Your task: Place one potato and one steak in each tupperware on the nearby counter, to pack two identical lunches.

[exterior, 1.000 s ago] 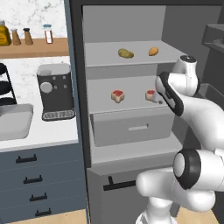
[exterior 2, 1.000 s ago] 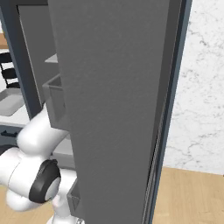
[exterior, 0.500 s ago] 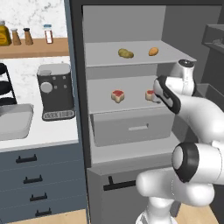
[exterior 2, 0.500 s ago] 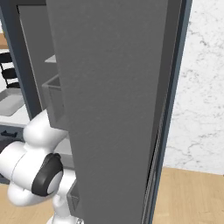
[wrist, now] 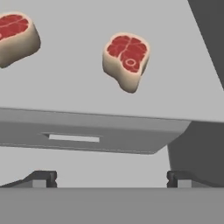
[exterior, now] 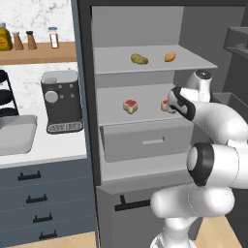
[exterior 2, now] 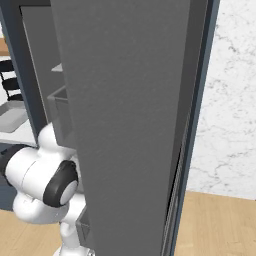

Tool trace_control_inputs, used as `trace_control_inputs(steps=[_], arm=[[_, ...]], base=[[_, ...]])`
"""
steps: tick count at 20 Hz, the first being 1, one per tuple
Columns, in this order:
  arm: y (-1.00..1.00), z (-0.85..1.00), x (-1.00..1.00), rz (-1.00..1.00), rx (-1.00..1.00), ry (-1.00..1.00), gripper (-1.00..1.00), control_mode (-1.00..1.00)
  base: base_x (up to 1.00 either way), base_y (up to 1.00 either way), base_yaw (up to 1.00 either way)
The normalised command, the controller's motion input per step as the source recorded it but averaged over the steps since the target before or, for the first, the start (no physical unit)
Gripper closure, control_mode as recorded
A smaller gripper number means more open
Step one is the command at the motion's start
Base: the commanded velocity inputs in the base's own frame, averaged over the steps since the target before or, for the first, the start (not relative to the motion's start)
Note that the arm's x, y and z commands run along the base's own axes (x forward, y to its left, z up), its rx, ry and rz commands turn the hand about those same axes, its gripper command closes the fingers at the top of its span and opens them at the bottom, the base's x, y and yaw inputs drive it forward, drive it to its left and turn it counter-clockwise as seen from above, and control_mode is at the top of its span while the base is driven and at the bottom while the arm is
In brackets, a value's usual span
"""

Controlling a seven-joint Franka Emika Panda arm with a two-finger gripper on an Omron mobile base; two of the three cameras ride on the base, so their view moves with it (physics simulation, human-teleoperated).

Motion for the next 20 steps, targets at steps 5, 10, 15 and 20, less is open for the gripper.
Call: trace_control_inputs(steps=[5,10,15,20], arm=[[-0.02,-0.07,0.48,0.0,0.0,-0.02,-1.0,-1.0],[0.0,-0.11,0.47,0.0,0.0,0.0,-1.0,-1.0],[-0.17,-0.17,0.26,0.0,0.0,0.0,-1.0,-1.0],[-0.12,-0.25,0.19,0.0,0.0,-0.01,-1.0,-1.0]], base=[[0.0,0.0,0.0],[0.0,0.0,0.0],[0.0,0.0,0.0],[0.0,0.0,0.0]])
